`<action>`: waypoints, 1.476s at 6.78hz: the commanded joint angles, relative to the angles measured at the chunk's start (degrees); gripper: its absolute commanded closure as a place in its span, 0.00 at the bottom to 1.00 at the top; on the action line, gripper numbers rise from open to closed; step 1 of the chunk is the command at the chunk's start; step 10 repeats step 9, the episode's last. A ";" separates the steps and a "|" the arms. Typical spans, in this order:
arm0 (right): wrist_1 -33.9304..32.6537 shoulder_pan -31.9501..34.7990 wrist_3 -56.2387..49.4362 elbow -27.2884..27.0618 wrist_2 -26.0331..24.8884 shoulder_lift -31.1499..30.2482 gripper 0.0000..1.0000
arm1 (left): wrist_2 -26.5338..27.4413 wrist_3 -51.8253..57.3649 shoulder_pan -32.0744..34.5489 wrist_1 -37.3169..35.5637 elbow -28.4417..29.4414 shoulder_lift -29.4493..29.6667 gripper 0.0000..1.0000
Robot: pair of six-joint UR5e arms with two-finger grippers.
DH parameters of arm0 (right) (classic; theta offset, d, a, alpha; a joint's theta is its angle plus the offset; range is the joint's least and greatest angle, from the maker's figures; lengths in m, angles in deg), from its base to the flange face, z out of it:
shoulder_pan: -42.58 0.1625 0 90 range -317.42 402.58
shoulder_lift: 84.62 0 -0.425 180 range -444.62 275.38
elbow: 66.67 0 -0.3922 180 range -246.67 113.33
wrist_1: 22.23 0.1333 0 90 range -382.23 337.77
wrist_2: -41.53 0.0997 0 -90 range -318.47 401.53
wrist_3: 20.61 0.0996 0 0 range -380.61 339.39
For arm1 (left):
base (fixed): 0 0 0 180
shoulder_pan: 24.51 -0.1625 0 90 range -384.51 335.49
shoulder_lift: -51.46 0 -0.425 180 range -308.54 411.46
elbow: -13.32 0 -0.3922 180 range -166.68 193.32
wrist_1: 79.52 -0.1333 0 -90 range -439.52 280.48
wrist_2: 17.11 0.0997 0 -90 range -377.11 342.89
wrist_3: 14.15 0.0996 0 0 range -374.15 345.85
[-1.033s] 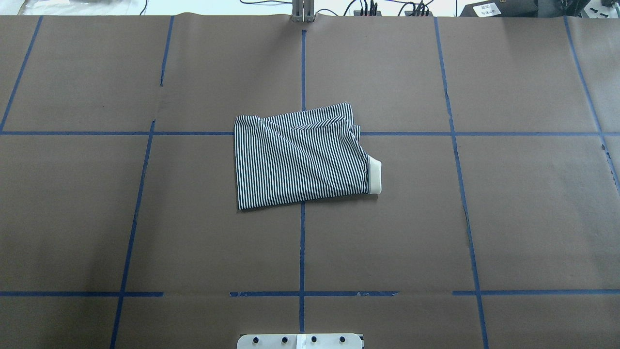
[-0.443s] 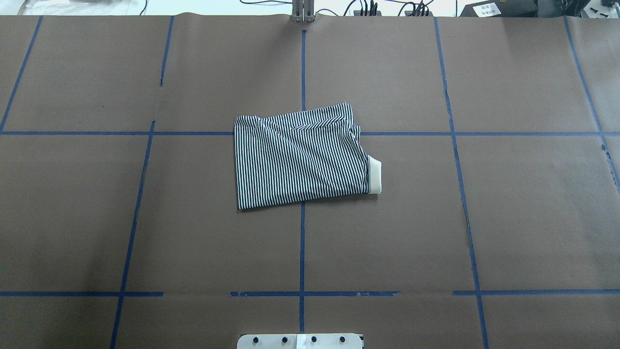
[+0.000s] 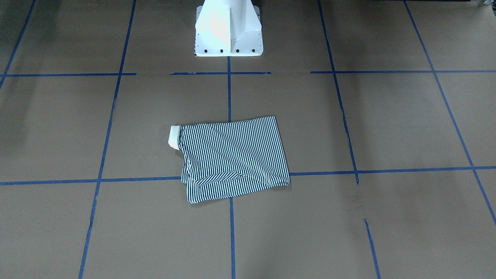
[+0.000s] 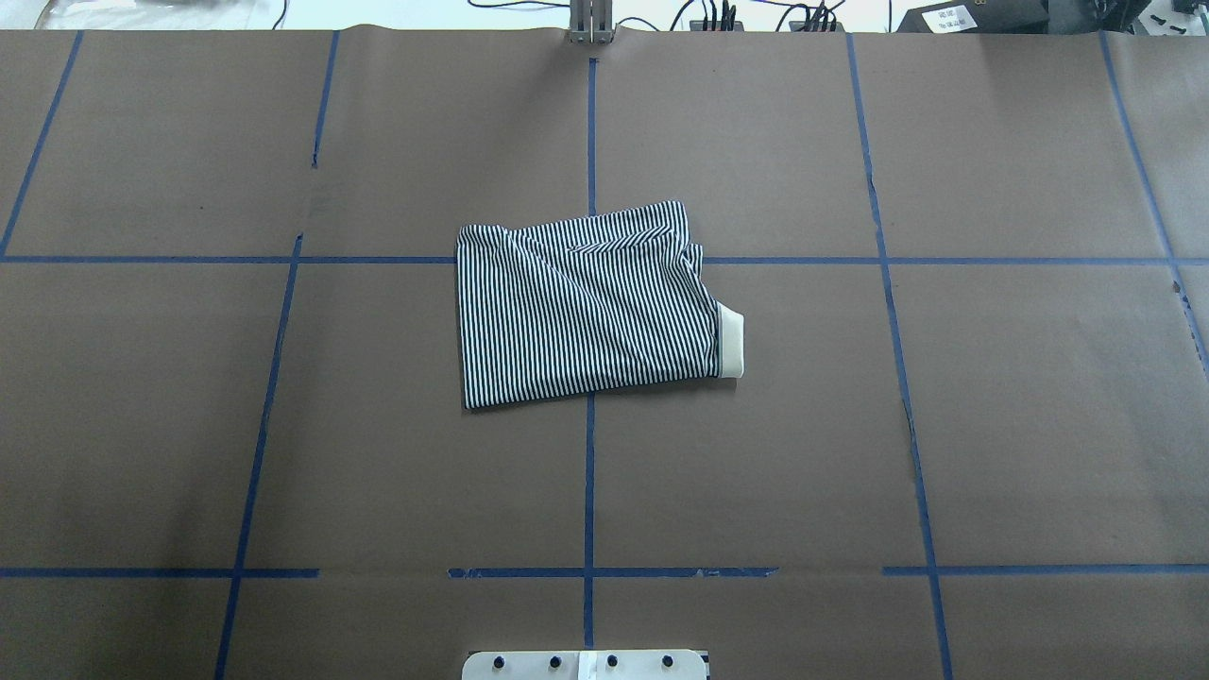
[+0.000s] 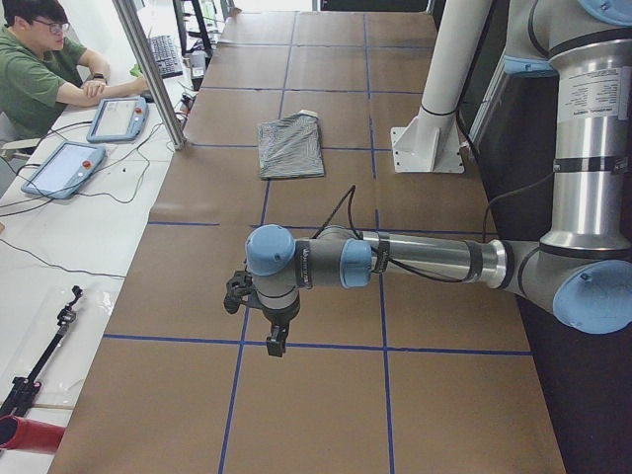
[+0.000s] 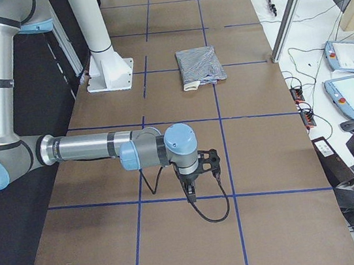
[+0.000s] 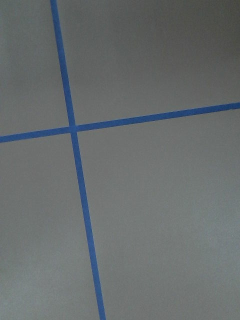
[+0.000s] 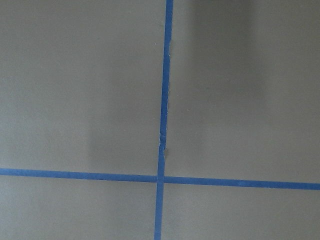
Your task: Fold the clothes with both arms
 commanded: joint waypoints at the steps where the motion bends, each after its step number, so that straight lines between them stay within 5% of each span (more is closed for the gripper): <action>1: 2.07 0.00 -0.33 0.01 0.28 -0.61 0.00 | 0.00 0.00 0.03 0.00 -0.24 -0.08 0.00; 10: 4.20 0.00 -0.86 1.24 3.72 -4.66 0.00 | 0.00 -0.09 0.03 -0.17 -1.03 -0.42 0.00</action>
